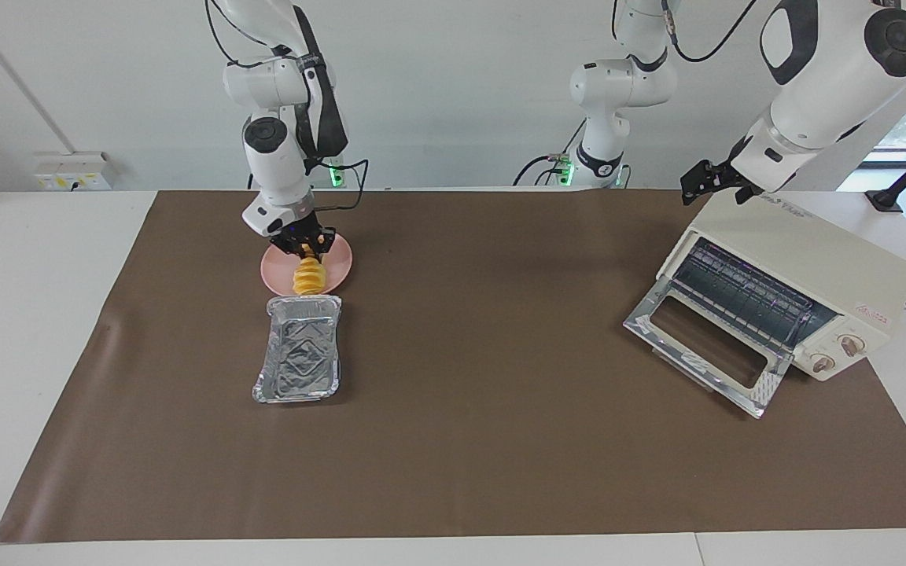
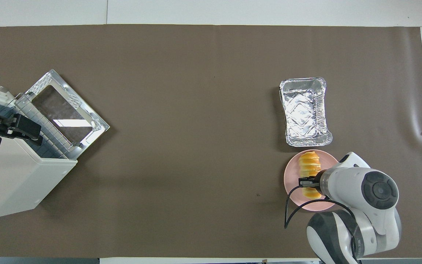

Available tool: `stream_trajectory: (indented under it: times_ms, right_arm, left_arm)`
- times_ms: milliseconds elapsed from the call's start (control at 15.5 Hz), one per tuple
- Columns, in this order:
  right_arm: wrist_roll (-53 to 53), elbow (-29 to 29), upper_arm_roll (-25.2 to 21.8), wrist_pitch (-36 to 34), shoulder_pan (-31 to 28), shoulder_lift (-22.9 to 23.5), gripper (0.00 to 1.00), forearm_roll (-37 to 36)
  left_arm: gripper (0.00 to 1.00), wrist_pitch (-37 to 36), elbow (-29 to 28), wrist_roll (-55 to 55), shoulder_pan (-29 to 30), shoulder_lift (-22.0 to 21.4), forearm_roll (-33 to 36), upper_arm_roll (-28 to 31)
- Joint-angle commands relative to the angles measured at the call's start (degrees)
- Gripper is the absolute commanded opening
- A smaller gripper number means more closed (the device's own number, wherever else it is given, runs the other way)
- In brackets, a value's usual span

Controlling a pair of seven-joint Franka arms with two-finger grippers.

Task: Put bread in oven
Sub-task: 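Grasp the yellow bread rolls with the right gripper and lift them, then carry the bread rolls with the right gripper into the foil tray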

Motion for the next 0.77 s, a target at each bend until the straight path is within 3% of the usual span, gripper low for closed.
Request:
stream_trajectory:
  times_ms: [0, 129, 257, 515, 708]
  right_arm:
    - [-2.0, 6.0, -0.4, -12.2, -0.9, -5.0, 0.00, 0.8]
    - [-4.9, 15.2, -0.5, -20.2, -1.8, -4.1, 0.00, 0.8]
    - [-11.3, 24.9, -0.5, -23.1, -6.9, 1.7, 0.00, 0.7]
    - [-16.0, 36.2, -0.5, -21.9, -9.6, 12.1, 0.00, 0.3]
    - [-15.6, 40.9, -0.4, -17.8, -8.9, 18.5, 0.00, 0.3]
  left_arm:
    - [1.00, 0.4, -1.2, 0.2, 0.5, -1.3, 1.0, -0.3]
    - [1.00, 0.4, -1.2, 0.2, 0.5, -1.3, 1.0, -0.3]
    - [1.00, 0.4, -1.2, 0.2, 0.5, -1.3, 1.0, -0.3]
    - [1.00, 0.4, -1.2, 0.2, 0.5, -1.3, 1.0, -0.3]
    - [1.00, 0.4, -1.2, 0.2, 0.5, -1.3, 1.0, -0.3]
